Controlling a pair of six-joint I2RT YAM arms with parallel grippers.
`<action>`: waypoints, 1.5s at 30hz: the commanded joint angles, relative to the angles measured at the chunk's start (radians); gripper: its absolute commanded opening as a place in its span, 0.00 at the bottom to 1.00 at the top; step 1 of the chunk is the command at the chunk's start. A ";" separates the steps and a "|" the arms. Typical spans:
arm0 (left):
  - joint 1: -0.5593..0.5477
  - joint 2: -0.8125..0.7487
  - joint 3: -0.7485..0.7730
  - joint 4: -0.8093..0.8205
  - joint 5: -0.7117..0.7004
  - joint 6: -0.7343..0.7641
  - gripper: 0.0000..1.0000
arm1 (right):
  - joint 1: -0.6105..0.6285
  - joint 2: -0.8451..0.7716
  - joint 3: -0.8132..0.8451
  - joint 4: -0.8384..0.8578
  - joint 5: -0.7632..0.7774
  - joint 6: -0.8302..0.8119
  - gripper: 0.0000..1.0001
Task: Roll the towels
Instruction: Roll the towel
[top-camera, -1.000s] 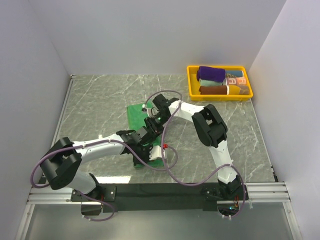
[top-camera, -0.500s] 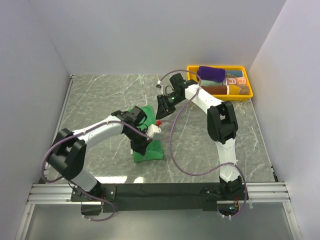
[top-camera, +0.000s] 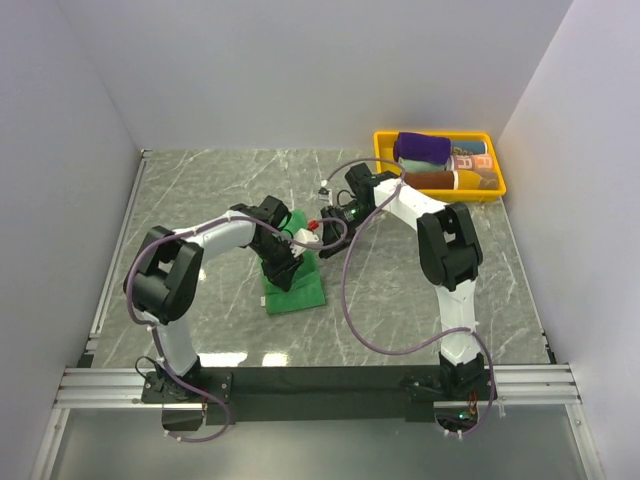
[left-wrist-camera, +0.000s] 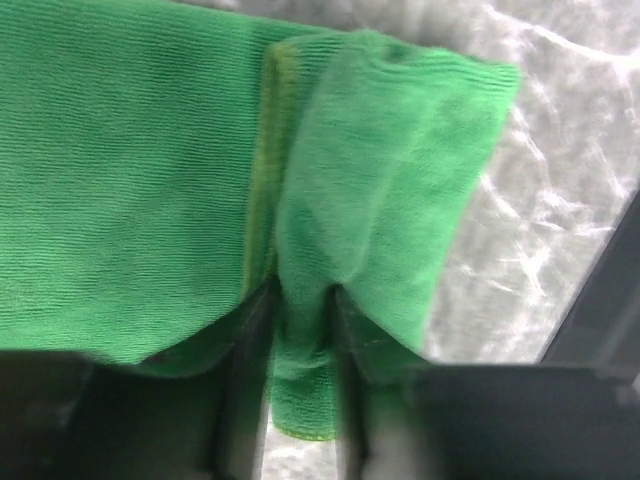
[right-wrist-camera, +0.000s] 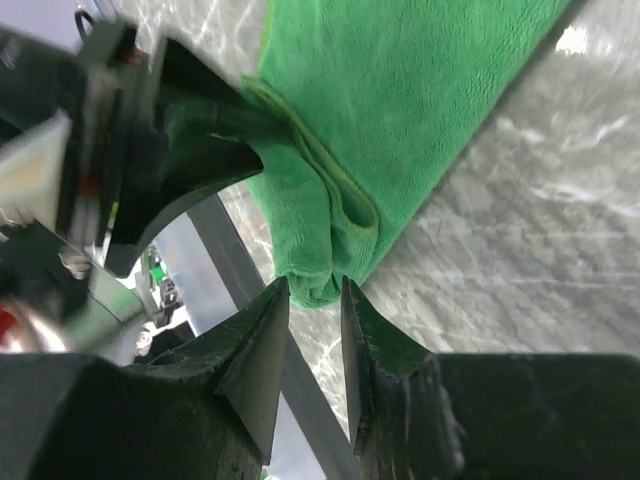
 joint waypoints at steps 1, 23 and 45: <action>0.030 -0.005 0.030 0.059 -0.025 -0.013 0.40 | -0.007 -0.083 -0.022 -0.018 -0.020 -0.022 0.35; -0.300 -0.664 -0.474 0.332 -0.422 -0.065 0.68 | 0.158 -0.157 -0.186 0.160 0.137 0.002 0.31; -0.377 -0.355 -0.500 0.397 -0.417 -0.024 0.32 | 0.161 -0.098 -0.202 0.316 0.138 0.097 0.25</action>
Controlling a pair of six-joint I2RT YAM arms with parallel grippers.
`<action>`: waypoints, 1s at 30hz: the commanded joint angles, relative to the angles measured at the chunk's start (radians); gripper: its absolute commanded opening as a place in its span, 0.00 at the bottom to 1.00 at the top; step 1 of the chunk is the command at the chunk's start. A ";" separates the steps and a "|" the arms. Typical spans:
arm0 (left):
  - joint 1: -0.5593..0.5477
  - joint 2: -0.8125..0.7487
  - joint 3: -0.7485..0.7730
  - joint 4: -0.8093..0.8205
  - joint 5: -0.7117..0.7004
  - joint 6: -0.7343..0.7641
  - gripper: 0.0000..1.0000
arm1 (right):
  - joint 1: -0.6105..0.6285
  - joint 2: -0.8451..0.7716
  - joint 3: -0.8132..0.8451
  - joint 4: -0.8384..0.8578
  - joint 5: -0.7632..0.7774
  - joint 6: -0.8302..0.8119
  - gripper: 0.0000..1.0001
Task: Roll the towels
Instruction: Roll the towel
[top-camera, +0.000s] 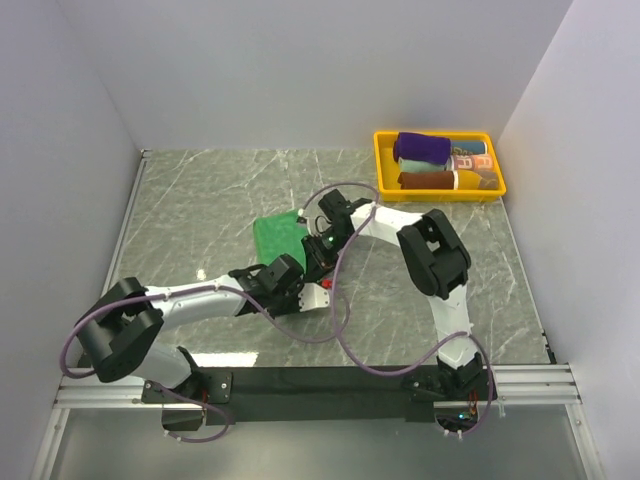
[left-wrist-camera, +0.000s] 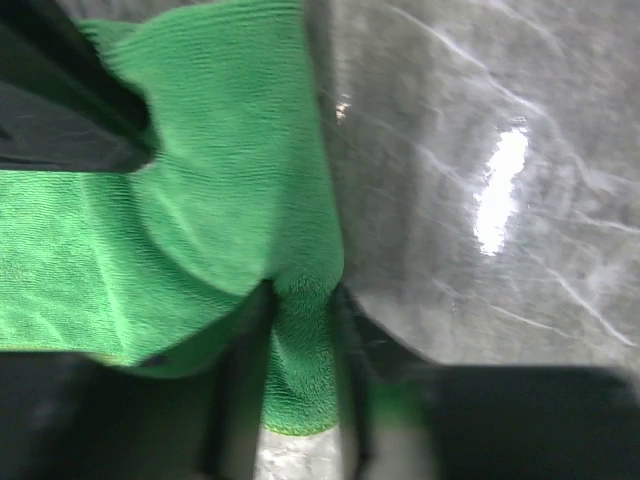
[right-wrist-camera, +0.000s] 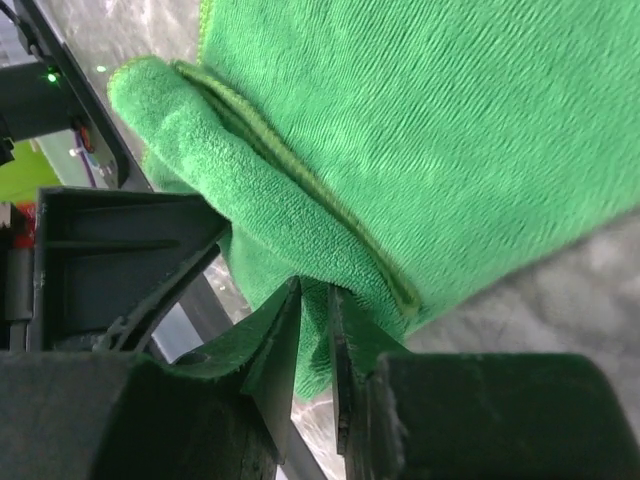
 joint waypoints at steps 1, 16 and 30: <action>0.024 0.048 0.019 -0.095 0.104 -0.013 0.25 | -0.036 -0.145 -0.071 0.128 0.015 0.016 0.26; 0.287 0.301 0.318 -0.577 0.626 0.155 0.01 | -0.305 -0.708 -0.321 0.065 0.201 -0.312 0.49; 0.437 0.715 0.621 -0.878 0.758 0.293 0.01 | 0.115 -1.036 -0.616 0.143 0.414 -0.595 0.76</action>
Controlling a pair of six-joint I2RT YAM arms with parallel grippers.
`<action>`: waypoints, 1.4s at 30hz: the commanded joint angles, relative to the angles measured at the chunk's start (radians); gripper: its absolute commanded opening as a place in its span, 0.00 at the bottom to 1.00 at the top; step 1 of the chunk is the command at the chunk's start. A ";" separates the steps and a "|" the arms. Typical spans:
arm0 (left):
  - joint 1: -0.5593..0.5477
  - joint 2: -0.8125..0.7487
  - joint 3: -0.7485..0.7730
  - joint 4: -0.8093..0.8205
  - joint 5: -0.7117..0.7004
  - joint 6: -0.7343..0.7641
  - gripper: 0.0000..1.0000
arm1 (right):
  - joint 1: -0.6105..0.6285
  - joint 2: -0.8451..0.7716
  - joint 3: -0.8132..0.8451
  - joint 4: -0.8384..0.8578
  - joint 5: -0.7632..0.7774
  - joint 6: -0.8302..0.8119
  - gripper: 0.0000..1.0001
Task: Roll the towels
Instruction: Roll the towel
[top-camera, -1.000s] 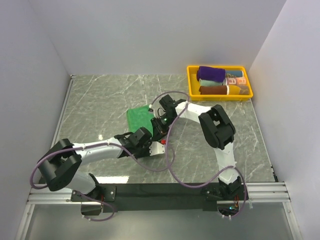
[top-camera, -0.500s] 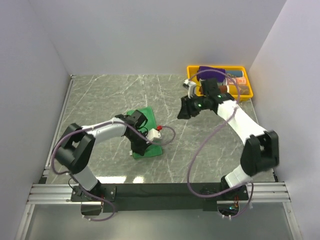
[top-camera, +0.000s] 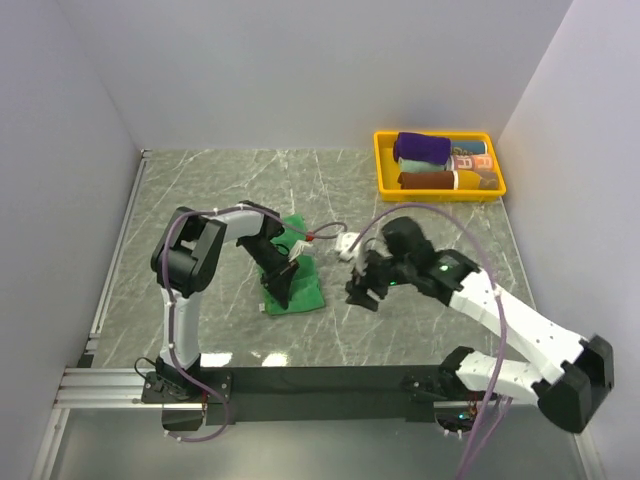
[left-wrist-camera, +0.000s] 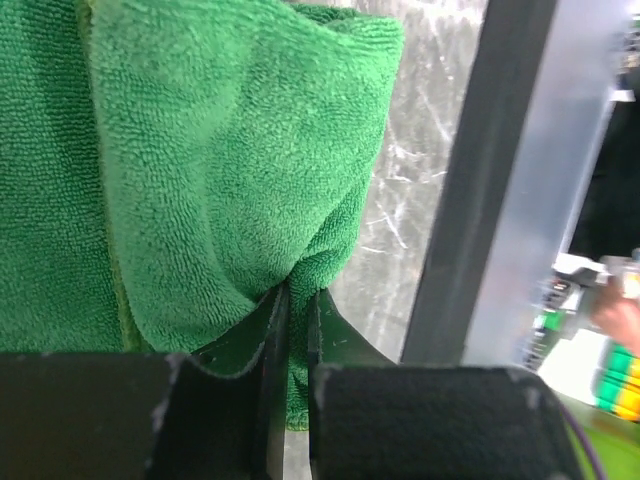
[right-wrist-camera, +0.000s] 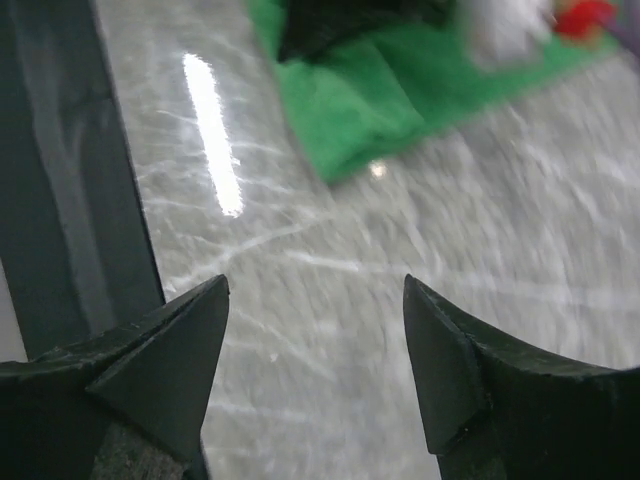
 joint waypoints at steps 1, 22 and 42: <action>-0.010 0.082 0.020 -0.090 -0.048 0.079 0.01 | 0.129 0.117 0.004 0.089 0.126 -0.144 0.74; 0.053 0.175 0.057 -0.115 -0.081 0.104 0.02 | 0.461 0.632 0.058 0.470 0.306 -0.267 0.55; 0.070 0.157 0.030 -0.106 -0.101 0.117 0.04 | 0.392 0.433 0.106 0.249 0.133 -0.217 0.62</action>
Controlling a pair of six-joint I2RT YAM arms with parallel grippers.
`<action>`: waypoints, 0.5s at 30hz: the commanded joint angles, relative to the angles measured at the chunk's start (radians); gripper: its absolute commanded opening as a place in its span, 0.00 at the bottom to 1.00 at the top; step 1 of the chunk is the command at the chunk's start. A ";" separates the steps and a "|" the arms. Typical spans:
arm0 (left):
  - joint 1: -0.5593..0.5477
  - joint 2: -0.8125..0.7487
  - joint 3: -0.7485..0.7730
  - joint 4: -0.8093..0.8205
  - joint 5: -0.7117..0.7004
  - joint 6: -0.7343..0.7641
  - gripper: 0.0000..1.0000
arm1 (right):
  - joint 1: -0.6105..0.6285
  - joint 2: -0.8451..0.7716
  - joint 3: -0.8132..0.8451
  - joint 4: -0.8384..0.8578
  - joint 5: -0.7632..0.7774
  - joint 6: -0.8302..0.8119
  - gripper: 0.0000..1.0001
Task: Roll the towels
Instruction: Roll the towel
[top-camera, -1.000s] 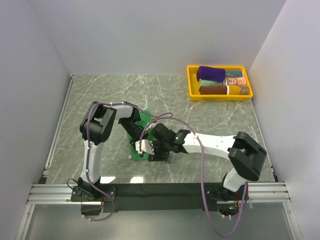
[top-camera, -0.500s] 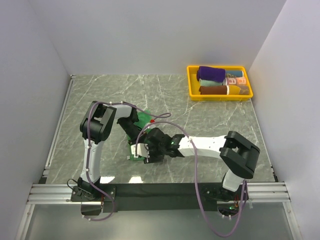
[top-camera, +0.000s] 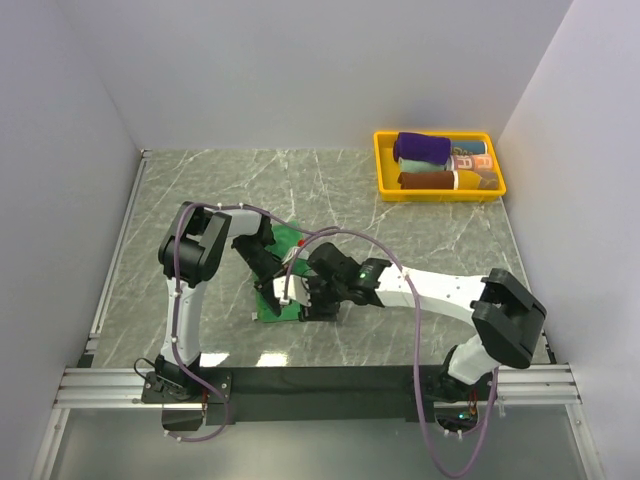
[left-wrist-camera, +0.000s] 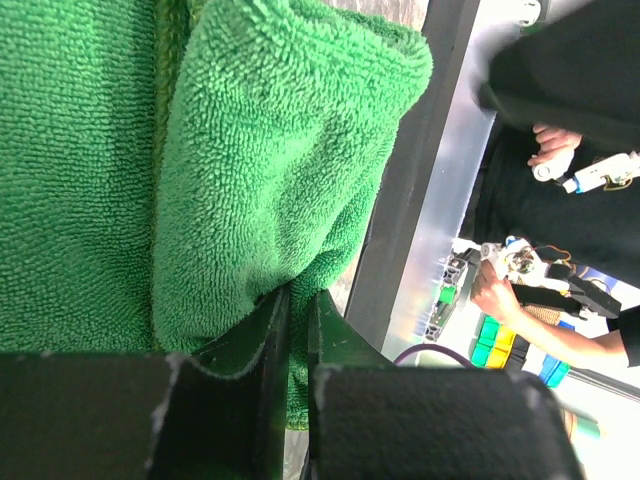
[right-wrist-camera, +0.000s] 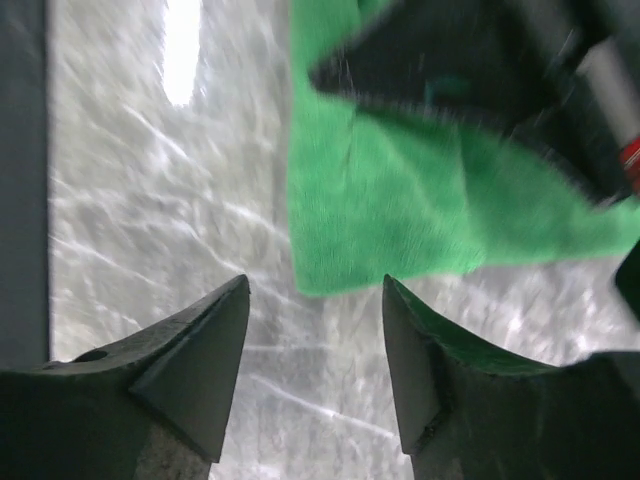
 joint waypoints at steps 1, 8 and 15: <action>0.007 0.020 -0.005 0.097 -0.152 0.056 0.04 | 0.029 -0.042 0.092 -0.023 -0.075 0.028 0.63; 0.008 0.019 0.007 0.098 -0.153 0.042 0.06 | 0.046 0.085 0.127 -0.005 -0.084 -0.005 0.62; 0.010 -0.007 -0.026 0.134 -0.150 0.025 0.08 | 0.050 0.203 0.104 0.069 -0.037 -0.021 0.61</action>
